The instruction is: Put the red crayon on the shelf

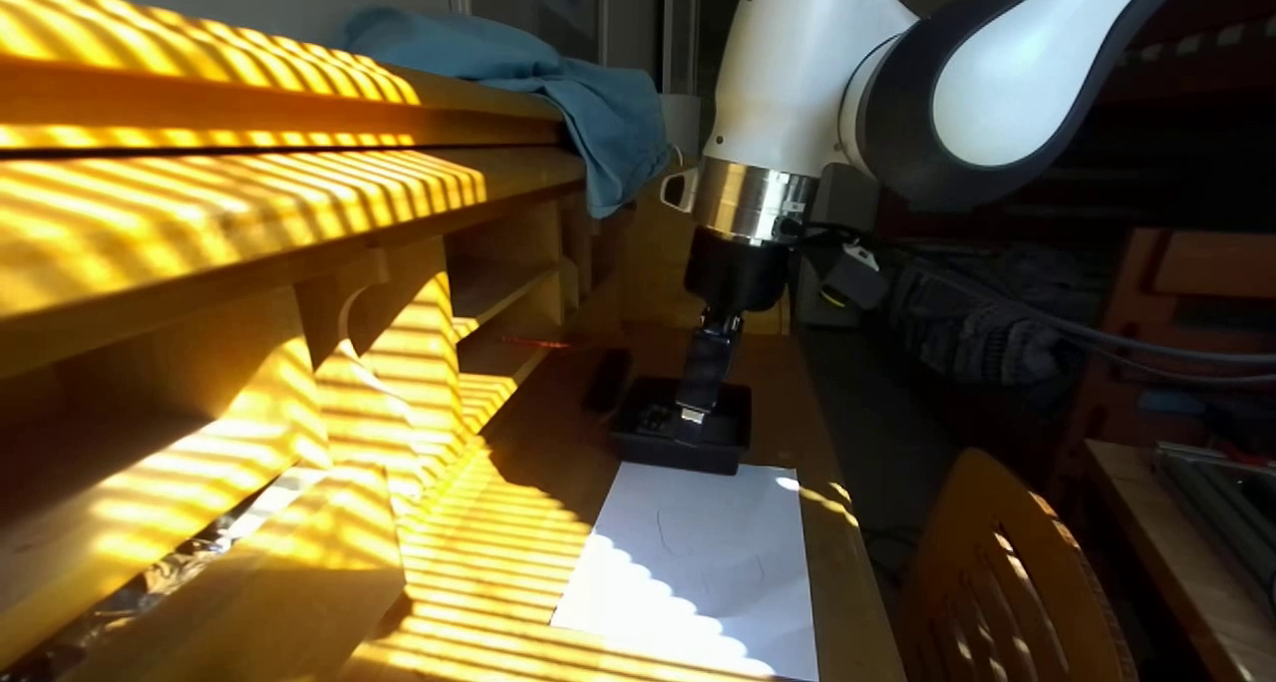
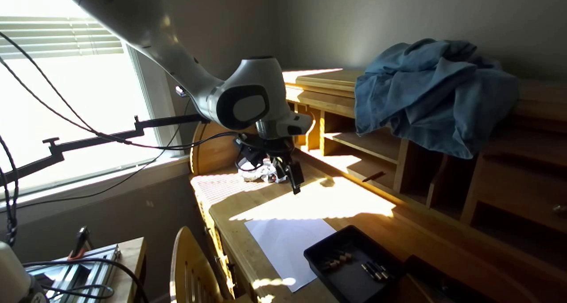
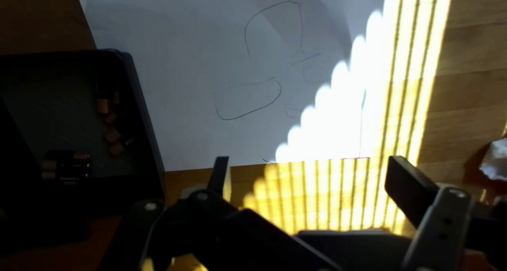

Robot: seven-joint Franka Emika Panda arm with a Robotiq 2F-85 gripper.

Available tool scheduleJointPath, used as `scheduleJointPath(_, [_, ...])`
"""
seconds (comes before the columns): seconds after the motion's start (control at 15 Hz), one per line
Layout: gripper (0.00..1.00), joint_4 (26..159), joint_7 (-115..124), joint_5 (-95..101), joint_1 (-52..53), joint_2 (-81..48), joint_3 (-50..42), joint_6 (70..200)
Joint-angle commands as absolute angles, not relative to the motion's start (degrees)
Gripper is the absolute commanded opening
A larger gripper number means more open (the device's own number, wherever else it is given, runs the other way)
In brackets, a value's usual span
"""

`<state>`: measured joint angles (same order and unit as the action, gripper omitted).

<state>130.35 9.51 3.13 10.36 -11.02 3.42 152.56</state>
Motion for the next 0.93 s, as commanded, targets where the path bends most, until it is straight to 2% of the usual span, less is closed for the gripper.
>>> scheduleJointPath(0.0, [1.00,133.61,6.75,0.60,8.78,-7.30,5.12,150.48])
scheduleJointPath(0.87, [1.00,134.00,6.43,0.00,8.60,-7.67,5.69,149.93])
